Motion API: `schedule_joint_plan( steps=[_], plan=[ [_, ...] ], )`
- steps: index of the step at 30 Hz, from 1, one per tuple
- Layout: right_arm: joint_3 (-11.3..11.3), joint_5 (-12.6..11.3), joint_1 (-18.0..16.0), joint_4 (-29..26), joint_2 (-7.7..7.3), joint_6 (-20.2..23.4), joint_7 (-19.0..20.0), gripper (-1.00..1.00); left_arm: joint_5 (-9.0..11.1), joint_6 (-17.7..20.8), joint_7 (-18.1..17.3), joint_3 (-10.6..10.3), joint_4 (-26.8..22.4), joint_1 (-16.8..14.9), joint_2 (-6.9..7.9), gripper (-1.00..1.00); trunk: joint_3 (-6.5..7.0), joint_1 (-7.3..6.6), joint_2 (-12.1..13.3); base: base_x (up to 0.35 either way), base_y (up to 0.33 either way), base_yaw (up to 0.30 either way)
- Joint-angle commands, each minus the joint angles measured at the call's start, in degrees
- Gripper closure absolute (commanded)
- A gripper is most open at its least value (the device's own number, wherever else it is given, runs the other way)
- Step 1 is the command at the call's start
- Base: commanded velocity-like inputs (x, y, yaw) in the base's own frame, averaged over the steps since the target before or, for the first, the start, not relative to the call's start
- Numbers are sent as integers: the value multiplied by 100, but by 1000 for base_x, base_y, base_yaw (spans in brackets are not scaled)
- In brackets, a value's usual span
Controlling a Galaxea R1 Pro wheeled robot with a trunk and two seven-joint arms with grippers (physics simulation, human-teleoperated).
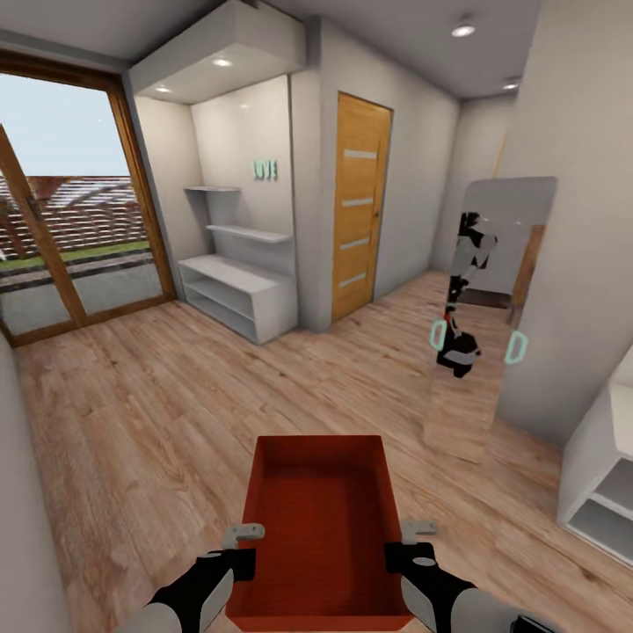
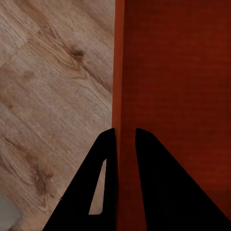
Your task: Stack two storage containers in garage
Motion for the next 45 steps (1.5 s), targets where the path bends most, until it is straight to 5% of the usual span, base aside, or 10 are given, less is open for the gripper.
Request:
schedule_joint_plan(
  steps=[1,45],
  plan=[
    [138,-53,-2,65,-62,-15,-20,100,125,33,52,-97,-14,-2,3,100,-6,4,-4,323,0,6],
    [138,-53,-2,66,-68,-10,-16,100,125,33,50,-97,-14,-2,3,100,-6,4,-4,323,0,0]
  ],
)
